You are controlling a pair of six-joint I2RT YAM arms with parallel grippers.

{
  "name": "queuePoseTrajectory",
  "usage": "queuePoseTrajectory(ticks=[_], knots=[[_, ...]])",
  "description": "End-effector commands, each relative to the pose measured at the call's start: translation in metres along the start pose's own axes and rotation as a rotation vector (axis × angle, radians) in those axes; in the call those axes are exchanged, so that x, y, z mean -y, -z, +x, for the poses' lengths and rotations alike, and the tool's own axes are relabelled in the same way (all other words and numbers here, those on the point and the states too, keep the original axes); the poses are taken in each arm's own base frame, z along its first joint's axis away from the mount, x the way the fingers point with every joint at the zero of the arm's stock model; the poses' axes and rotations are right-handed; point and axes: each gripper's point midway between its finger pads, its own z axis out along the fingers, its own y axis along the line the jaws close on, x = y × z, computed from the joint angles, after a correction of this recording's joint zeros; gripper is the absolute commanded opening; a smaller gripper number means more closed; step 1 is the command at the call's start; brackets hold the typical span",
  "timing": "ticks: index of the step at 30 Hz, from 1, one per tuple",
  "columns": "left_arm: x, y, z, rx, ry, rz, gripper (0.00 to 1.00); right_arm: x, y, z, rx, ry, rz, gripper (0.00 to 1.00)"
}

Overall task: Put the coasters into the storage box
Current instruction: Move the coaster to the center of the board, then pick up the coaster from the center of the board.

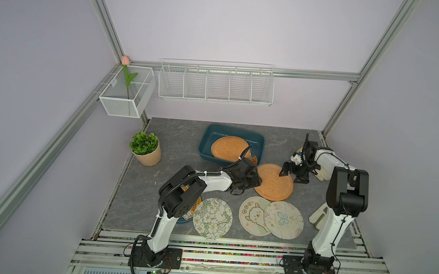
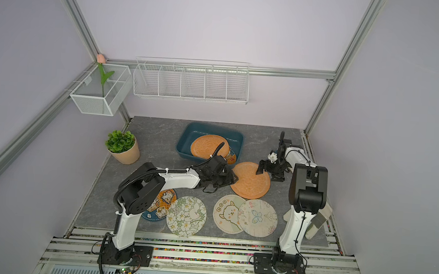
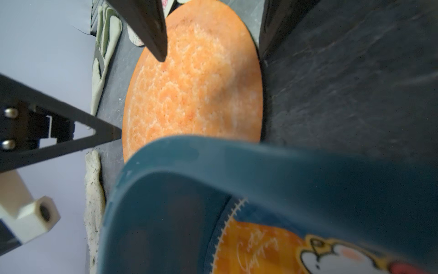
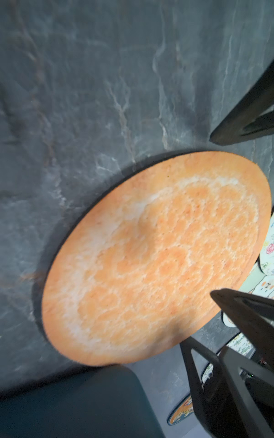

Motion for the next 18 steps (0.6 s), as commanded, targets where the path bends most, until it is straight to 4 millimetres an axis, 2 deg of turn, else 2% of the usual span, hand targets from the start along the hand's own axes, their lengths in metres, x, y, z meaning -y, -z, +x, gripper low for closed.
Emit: queuePoseTrajectory(ticks=[1,9,18], knots=[[0.0,-0.005,-0.005,0.012,0.013,-0.019,0.61,0.003,-0.001,0.016,-0.042,-0.001,0.0,0.97],[-0.003,-0.011,0.002,-0.034,-0.008,-0.027,0.6,-0.008,-0.016,0.018,-0.063,0.006,-0.074,1.0],[0.002,-0.017,0.007,-0.066,-0.018,-0.002,0.59,-0.017,-0.026,0.028,-0.106,0.026,-0.092,0.93]])
